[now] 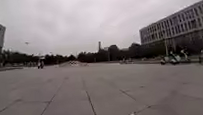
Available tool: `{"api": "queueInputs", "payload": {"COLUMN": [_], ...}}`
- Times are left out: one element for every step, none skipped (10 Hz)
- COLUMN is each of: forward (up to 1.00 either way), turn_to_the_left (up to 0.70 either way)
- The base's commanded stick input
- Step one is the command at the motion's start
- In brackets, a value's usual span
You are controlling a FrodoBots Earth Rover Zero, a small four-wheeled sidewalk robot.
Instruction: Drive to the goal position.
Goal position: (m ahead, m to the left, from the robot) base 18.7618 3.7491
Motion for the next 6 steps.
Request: {"api": "queueInputs", "payload": {"forward": [0.7, 0.7, 0.7, 0.7, 0.7, 0.7], "turn_to_the_left": [-0.13, -0.13, -0.12, 0.0, 0.0, 0.0]}}
